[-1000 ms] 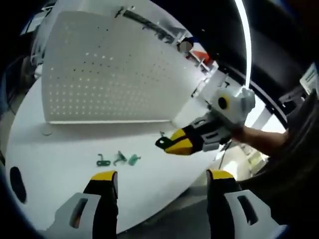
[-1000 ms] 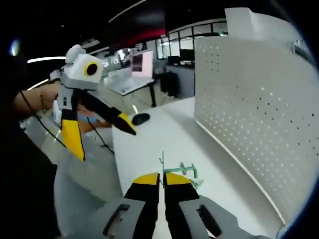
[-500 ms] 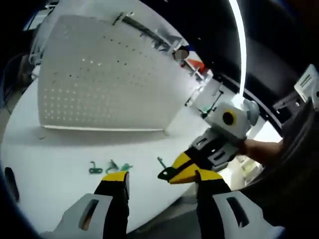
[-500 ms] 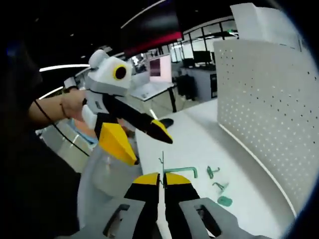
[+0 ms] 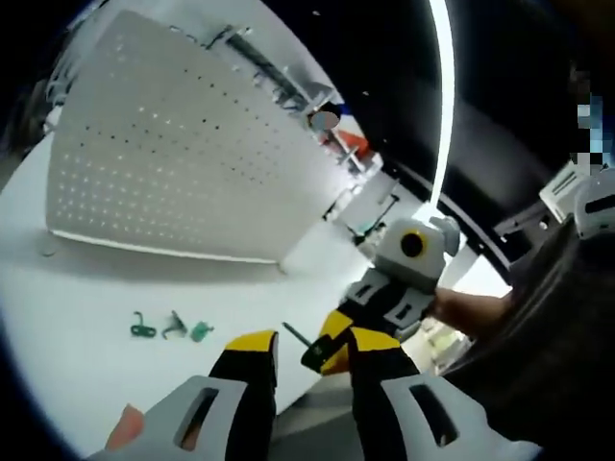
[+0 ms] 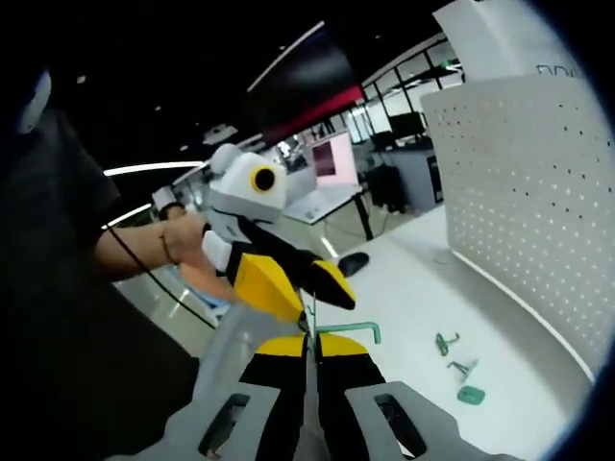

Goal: Insert the hook assembly into the mounting plate slot until the hook locks in place.

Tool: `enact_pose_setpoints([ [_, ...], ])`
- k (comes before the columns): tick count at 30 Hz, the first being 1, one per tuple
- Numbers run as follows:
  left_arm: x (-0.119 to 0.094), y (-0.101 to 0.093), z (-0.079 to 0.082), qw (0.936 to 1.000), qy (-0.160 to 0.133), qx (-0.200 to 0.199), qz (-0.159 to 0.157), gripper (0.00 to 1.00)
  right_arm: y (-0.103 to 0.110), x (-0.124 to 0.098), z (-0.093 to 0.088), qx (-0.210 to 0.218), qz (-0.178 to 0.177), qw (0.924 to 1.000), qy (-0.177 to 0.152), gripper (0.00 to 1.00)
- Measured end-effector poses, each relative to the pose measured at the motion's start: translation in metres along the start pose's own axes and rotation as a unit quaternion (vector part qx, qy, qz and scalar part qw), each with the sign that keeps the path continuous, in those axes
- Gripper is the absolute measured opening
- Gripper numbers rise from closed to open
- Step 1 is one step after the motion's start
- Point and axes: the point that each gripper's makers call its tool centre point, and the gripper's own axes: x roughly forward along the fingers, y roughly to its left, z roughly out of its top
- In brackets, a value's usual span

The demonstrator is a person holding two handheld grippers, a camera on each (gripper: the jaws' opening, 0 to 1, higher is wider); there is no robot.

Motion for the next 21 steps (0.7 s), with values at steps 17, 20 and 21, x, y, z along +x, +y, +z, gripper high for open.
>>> enact_pose_setpoints([
  [17,-0.001,-0.011,0.009,0.9988,-0.030,-0.001,-0.038,0.13,0.002,-0.010,0.025,0.061,0.023,0.9944,-0.083,0.01],
  [20,-0.003,-0.016,0.018,0.9967,-0.057,-0.019,-0.054,0.10,0.000,-0.014,0.033,0.084,0.028,0.9896,-0.113,0.01],
  [21,-0.004,-0.017,0.020,0.9961,-0.064,-0.020,-0.057,0.09,0.001,-0.016,0.036,0.093,0.032,0.9876,-0.122,0.01],
])
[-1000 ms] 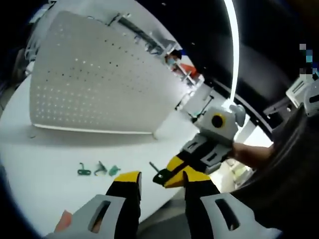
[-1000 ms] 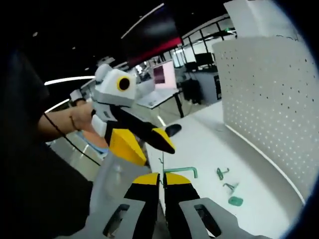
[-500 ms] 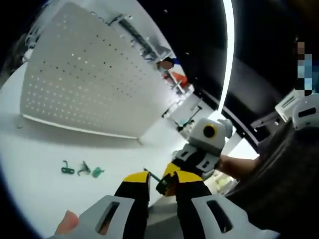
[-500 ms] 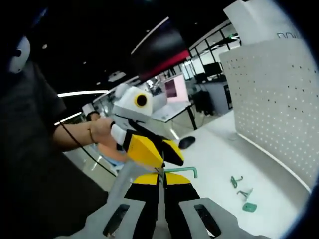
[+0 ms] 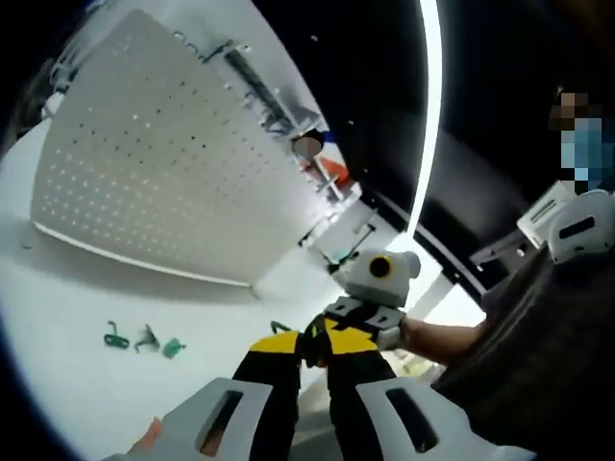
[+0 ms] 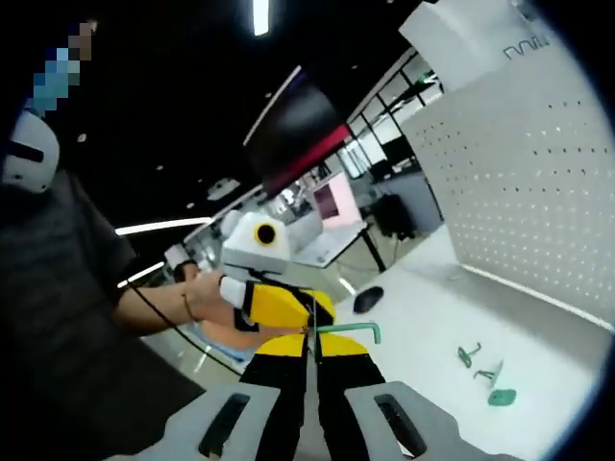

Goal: Insert the hook assembly into the mounting plate slot until the hook locks in place.

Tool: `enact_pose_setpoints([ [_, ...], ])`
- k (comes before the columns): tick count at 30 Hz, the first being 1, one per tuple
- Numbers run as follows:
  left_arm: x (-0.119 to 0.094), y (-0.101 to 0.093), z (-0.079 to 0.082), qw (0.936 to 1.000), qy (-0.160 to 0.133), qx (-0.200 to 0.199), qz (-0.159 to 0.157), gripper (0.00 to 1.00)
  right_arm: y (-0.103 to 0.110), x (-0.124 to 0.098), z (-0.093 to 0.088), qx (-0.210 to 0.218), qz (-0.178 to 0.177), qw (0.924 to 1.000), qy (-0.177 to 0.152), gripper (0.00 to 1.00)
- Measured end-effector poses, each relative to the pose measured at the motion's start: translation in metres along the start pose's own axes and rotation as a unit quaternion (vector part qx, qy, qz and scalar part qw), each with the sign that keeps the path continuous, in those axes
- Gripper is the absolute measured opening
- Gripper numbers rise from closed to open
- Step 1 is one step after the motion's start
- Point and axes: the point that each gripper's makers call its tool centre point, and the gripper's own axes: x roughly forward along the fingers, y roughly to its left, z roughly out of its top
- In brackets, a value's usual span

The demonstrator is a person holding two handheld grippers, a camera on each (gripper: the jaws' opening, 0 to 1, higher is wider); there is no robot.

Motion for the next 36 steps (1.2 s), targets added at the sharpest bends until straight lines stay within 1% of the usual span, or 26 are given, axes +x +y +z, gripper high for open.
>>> enact_pose_setpoints([
  [2,0.0002,-0.0007,0.0022,1.0000,-0.007,-0.001,0.000,0.09,0.0000,-0.0010,0.0012,0.002,0.002,1.0000,-0.005,0.01],
  [5,0.0010,-0.0024,0.0035,1.0000,-0.008,-0.001,-0.005,0.08,0.0019,-0.0006,0.0025,0.010,0.008,0.9998,-0.012,0.01],
  [6,0.0011,-0.0035,0.0039,0.9999,-0.008,-0.003,-0.008,0.08,0.0026,-0.0009,0.0032,0.017,0.012,0.9997,-0.016,0.01],
  [7,0.0012,-0.0042,0.0047,0.9999,-0.009,-0.004,-0.011,0.08,0.0046,-0.0010,0.0046,0.035,0.020,0.9989,-0.023,0.01],
  [10,0.0018,-0.0049,0.0077,0.9998,-0.016,-0.005,-0.013,0.08,0.0039,-0.0014,0.0076,0.059,0.026,0.9971,-0.040,0.01],
  [13,0.0020,-0.0049,0.0107,0.9996,-0.024,-0.008,-0.016,0.07,0.0036,-0.0015,0.0093,0.073,0.030,0.9956,-0.051,0.01],
  [16,0.0022,-0.0052,0.0105,0.9996,-0.023,-0.007,-0.014,0.07,0.0042,-0.0003,0.0095,0.068,0.030,0.9960,-0.051,0.01],
  [19,0.0016,-0.0070,0.0097,0.9998,-0.017,0.002,-0.014,0.05,0.0057,-0.0002,0.0092,0.072,0.034,0.9956,-0.050,0.02],
  [21,0.0011,-0.0094,0.0098,0.9998,-0.012,0.002,-0.018,0.03,0.0020,-0.0001,0.0081,0.067,0.027,0.9961,-0.050,0.04],
  [23,0.0027,-0.0093,0.0084,0.9998,-0.006,0.017,-0.011,0.03,0.0020,0.0001,0.0073,0.070,0.028,0.9959,-0.049,0.05],
  [26,0.0031,-0.0080,0.0088,0.9998,-0.005,0.012,-0.012,0.02,0.0024,-0.0006,0.0080,0.064,0.028,0.9964,-0.048,0.05],
  [31,0.0050,-0.0077,0.0055,0.9998,0.005,0.019,-0.008,0.02,0.0033,-0.0008,0.0038,0.047,0.028,0.9981,-0.029,0.06],
  [34,0.0060,-0.0057,0.0031,0.9995,0.015,0.028,0.000,0.02,0.0019,-0.0002,0.0007,0.033,0.020,0.9991,-0.019,0.07],
  [36,0.0051,-0.0049,0.0032,0.9995,0.018,0.026,0.004,0.02,0.0015,-0.0004,0.0005,0.032,0.019,0.9992,-0.016,0.07],
])
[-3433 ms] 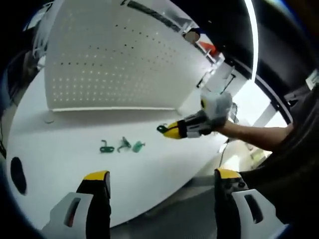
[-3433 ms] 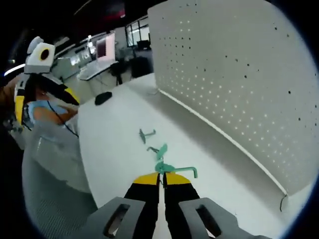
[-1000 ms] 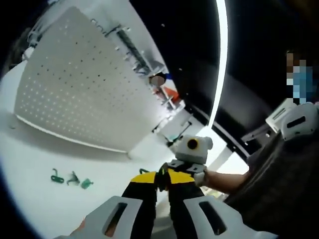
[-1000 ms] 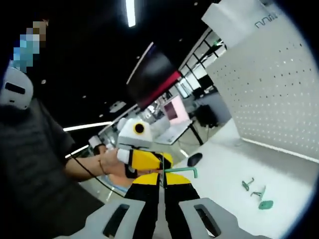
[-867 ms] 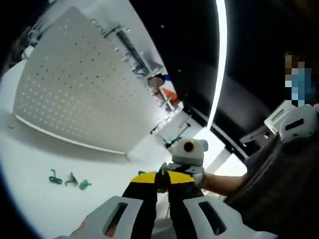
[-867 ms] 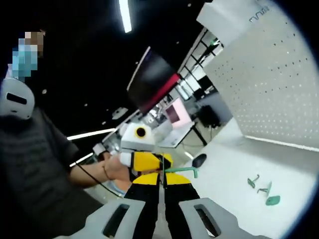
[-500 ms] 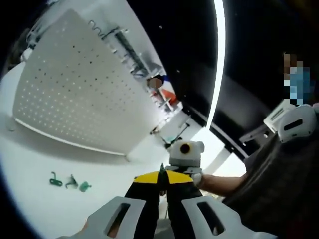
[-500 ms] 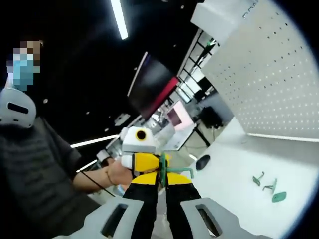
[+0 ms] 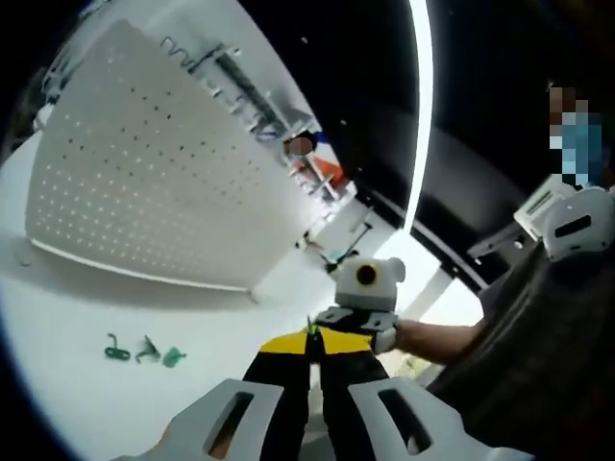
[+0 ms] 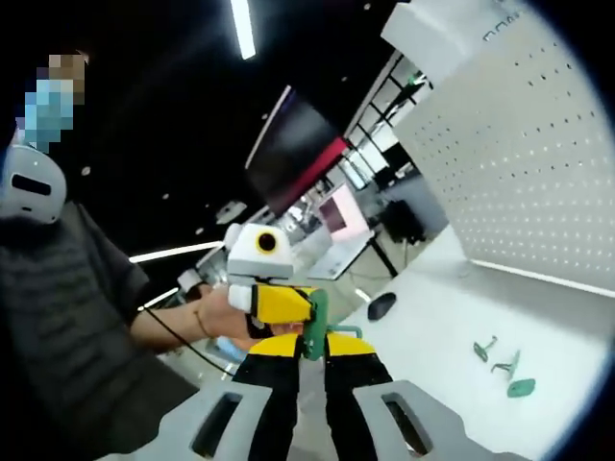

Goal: Insert the hook assembly into the mounting plate slot until the hook locks in place.

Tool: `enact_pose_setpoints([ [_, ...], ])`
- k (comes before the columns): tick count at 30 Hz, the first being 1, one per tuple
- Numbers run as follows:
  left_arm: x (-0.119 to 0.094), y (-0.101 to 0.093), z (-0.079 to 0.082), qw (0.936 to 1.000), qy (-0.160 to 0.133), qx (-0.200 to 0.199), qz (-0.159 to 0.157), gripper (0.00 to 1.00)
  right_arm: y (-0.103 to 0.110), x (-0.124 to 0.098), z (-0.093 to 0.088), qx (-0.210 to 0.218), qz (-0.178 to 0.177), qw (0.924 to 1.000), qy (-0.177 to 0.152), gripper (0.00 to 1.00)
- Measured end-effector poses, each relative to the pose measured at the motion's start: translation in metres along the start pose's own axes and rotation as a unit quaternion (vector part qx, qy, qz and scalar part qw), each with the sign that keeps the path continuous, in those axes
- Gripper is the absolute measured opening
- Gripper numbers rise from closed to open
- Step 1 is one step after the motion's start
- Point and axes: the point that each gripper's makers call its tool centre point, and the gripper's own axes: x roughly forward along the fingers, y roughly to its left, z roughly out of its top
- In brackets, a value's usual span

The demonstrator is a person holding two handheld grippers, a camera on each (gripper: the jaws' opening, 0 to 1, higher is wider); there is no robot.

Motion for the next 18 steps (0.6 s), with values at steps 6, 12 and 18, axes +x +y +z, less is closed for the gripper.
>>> enact_pose_setpoints([
  [6,0.001,0.009,-0.006,0.9987,0.029,0.030,0.031,0.02,-0.010,0.002,-0.009,-0.029,-0.032,0.9985,0.035,0.09],
  [12,0.005,0.011,-0.014,0.9974,0.048,0.032,0.044,0.02,-0.014,0.000,-0.016,-0.051,-0.045,0.9959,0.059,0.11],
  [18,0.009,0.016,-0.018,0.9949,0.065,0.058,0.052,0.02,-0.019,-0.005,-0.020,-0.069,-0.075,0.9906,0.092,0.12],
])
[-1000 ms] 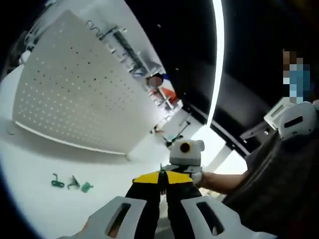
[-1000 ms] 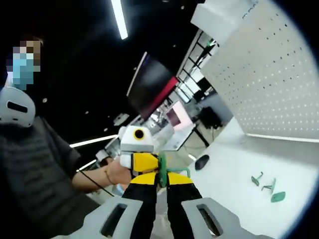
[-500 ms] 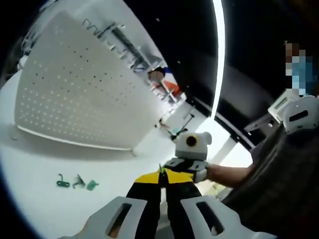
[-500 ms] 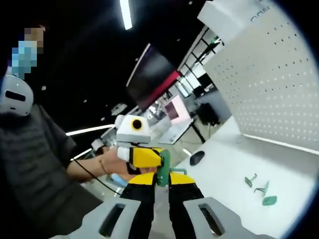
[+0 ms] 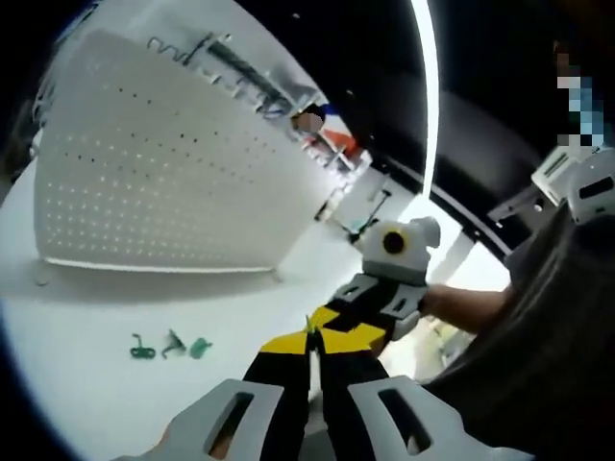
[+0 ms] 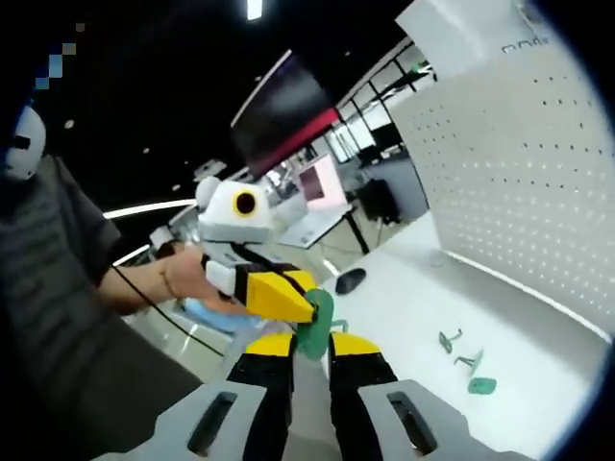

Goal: Insert the hook assembly into the mounting plate slot until the hook locks in place.

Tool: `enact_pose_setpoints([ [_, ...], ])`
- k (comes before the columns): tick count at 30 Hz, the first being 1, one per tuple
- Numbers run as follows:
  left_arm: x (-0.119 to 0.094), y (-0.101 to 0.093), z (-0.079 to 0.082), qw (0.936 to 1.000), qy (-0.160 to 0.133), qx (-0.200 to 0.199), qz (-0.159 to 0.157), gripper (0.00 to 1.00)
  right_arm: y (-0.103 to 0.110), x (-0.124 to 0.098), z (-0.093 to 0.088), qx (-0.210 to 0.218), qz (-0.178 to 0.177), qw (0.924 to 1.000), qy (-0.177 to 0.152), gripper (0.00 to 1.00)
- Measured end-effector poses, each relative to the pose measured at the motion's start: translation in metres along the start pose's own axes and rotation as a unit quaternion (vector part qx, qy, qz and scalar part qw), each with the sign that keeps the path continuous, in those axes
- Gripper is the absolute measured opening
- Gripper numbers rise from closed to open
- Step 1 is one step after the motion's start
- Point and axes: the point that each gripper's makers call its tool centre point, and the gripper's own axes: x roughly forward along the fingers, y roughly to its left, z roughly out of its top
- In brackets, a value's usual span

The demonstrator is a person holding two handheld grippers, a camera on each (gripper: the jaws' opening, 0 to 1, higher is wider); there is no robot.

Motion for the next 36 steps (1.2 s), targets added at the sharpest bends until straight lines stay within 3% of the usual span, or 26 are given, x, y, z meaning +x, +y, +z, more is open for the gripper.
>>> enact_pose_setpoints([
  [6,0.003,0.004,-0.006,0.9991,0.022,0.032,0.013,0.02,-0.004,-0.006,-0.005,-0.033,-0.026,0.9984,0.037,0.13],
  [13,0.003,0.013,-0.014,0.9961,0.045,0.068,0.035,0.02,-0.001,-0.014,0.002,-0.038,-0.039,0.9974,0.047,0.15],
  [17,0.004,0.014,-0.018,0.9928,0.058,0.097,0.041,0.02,-0.008,-0.023,-0.006,-0.036,-0.065,0.9931,0.091,0.14],
  [20,0.004,0.015,-0.024,0.9831,0.084,0.155,0.050,0.02,-0.004,-0.029,0.004,-0.054,-0.075,0.9911,0.096,0.13],
  [26,0.013,0.021,-0.036,0.9700,0.115,0.206,0.058,0.02,-0.010,-0.035,0.018,-0.031,-0.095,0.9897,0.103,0.13],
  [27,0.014,0.022,-0.037,0.9652,0.120,0.225,0.060,0.02,-0.014,-0.035,0.018,-0.028,-0.102,0.9885,0.109,0.12],
  [32,0.020,0.022,-0.038,0.9565,0.127,0.256,0.060,0.02,-0.030,-0.034,0.018,0.018,-0.121,0.9860,0.114,0.09],
  [36,0.020,0.025,-0.035,0.9511,0.126,0.275,0.065,0.02,-0.033,-0.030,0.019,0.011,-0.127,0.9844,0.122,0.09],
])
